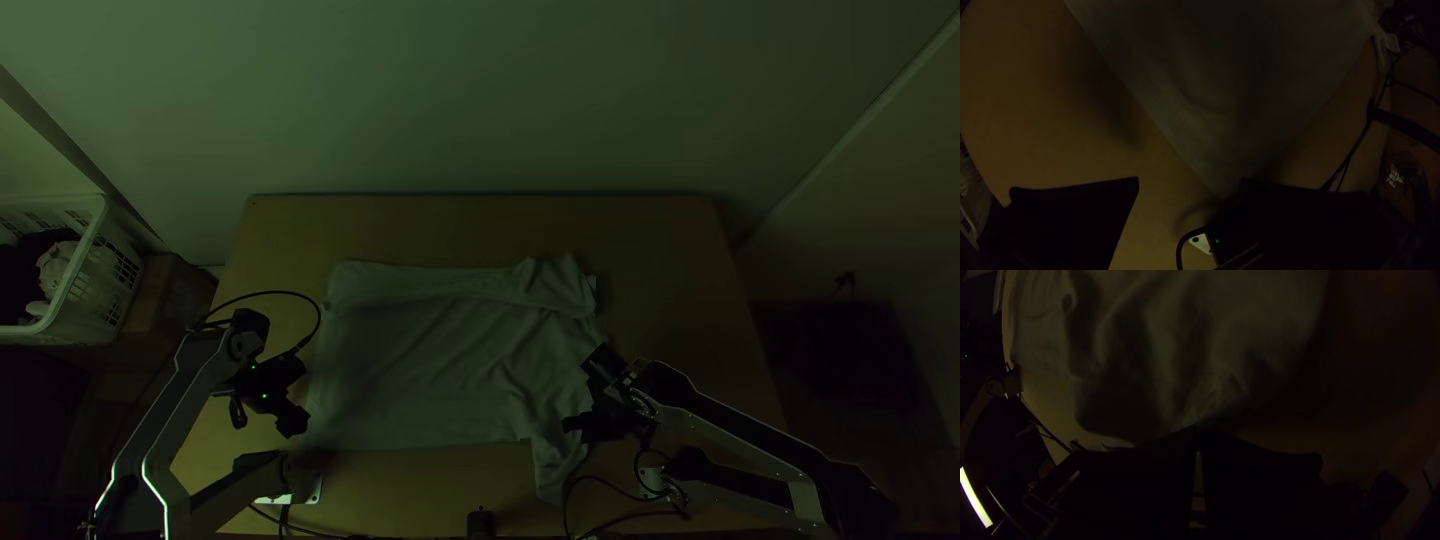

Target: Fold the t-shirt

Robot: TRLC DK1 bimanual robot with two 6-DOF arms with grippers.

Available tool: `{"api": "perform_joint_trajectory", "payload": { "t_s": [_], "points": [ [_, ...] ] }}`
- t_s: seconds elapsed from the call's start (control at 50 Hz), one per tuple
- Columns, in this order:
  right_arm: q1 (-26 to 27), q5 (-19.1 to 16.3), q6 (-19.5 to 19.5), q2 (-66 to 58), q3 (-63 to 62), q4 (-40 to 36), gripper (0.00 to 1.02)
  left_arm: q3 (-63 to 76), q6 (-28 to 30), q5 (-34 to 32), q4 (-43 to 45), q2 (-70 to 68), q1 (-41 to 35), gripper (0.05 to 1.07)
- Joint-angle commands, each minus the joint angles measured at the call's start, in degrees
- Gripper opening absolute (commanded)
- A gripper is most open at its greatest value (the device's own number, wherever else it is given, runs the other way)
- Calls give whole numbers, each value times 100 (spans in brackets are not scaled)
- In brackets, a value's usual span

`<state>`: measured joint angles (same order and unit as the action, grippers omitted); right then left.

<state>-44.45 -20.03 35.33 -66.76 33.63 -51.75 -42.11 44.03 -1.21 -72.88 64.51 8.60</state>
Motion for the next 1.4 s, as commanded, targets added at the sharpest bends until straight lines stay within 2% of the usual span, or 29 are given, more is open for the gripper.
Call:
{"api": "perform_joint_trajectory", "payload": {
  "t_s": [0.0, 0.18, 0.76, 0.86, 0.96, 1.02, 1.1, 1.38],
  "points": [
    [50, -36, -44, -56, -120, 51, 2, 89, 167, 33, -209, 360, -157, 102],
    [59, -45, -44, -83, -120, 77, 2, 115, 27, 447, -473, 791, -535, 102],
    [103, -36, -53, -206, -76, 86, 2, 581, -650, 438, 178, 1090, -1502, 101],
    [112, -36, -53, -206, -76, 86, 3, 669, -729, 385, 398, 1090, -1554, 88],
    [138, -36, -53, -197, -84, 86, 2, 792, -800, 367, 529, 1037, -1695, 70],
    [164, -36, -53, -179, -84, 77, 3, 853, -800, 262, 547, 905, -1827, 48],
    [164, -36, -61, -179, -76, 77, 2, 880, -782, -81, 679, 659, -2003, 8],
    [384, -36, -176, -179, -67, 77, 2, 792, -852, -336, 723, 527, -2055, 8]
  ]
}}
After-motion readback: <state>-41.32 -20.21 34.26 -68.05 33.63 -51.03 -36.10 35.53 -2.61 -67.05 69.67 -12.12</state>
